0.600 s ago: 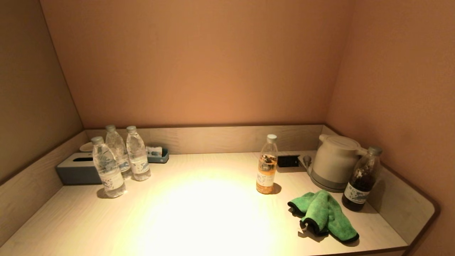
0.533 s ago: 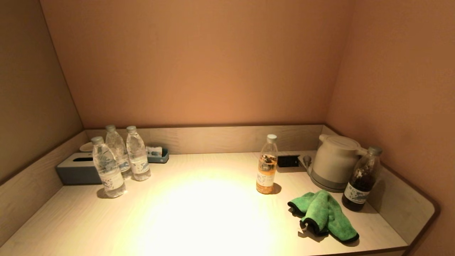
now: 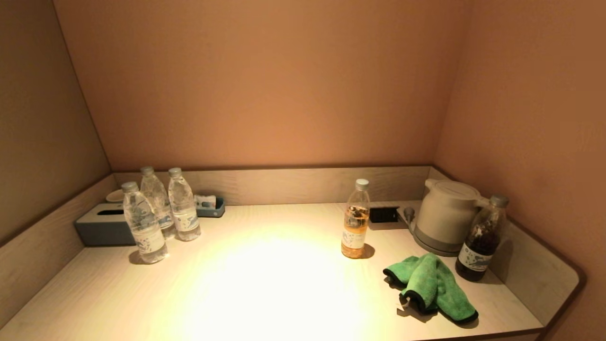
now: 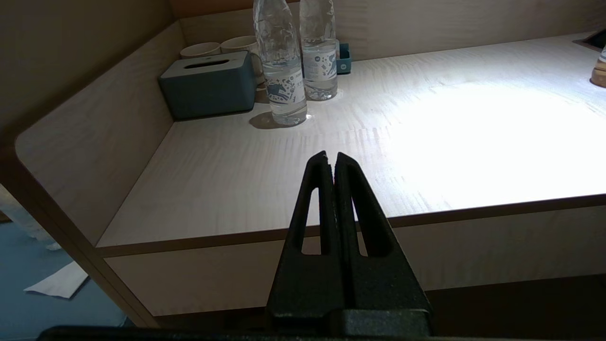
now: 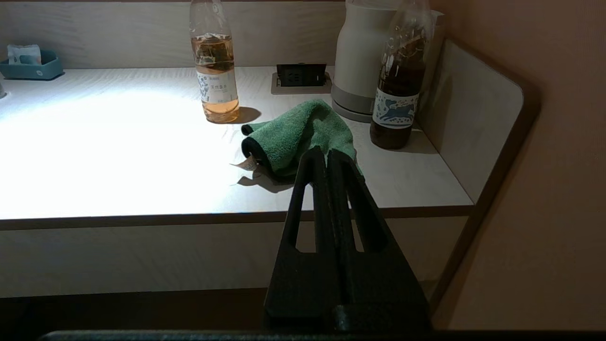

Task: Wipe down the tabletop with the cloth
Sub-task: Pick up the tablecloth

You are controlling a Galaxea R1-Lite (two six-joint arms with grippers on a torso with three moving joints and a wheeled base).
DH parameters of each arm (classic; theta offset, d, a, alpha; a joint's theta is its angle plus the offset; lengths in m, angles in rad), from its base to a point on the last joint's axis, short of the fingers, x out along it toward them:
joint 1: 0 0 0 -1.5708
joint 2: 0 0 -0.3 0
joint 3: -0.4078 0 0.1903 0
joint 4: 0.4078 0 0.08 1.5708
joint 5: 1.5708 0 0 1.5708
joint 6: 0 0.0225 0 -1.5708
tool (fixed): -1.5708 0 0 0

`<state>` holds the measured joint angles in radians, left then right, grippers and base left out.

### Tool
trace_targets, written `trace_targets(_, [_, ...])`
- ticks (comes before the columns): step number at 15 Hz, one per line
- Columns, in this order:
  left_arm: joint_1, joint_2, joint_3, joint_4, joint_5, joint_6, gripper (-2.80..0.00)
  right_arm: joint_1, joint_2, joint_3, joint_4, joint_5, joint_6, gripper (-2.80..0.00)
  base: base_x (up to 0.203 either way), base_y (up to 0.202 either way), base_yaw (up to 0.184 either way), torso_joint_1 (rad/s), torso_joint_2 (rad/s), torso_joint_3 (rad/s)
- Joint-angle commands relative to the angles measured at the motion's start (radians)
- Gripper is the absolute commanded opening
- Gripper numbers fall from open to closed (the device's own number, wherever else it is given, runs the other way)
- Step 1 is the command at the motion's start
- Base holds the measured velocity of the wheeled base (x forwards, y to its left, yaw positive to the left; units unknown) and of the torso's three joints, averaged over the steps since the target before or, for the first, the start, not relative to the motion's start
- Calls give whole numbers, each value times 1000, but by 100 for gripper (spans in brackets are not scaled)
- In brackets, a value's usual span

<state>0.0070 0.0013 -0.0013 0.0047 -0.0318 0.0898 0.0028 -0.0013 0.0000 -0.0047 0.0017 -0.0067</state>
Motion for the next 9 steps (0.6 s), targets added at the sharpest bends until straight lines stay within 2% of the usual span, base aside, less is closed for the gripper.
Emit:
trace_targets(1, [1, 0, 0, 0, 0, 1, -280, 0, 1, 0, 0, -3, -12, -280, 0, 0, 0, 0, 0, 0])
trace_targets(5, [1, 0, 0, 0, 0, 1, -280, 0, 1, -30, 44, -7, -18, -280, 0, 0, 0, 0, 0, 0])
trace_targets(9, [-1, 0, 0, 0, 0, 1, -280, 0, 3, -163, 187, 10, -17, -280, 0, 0, 0, 0, 0, 0])
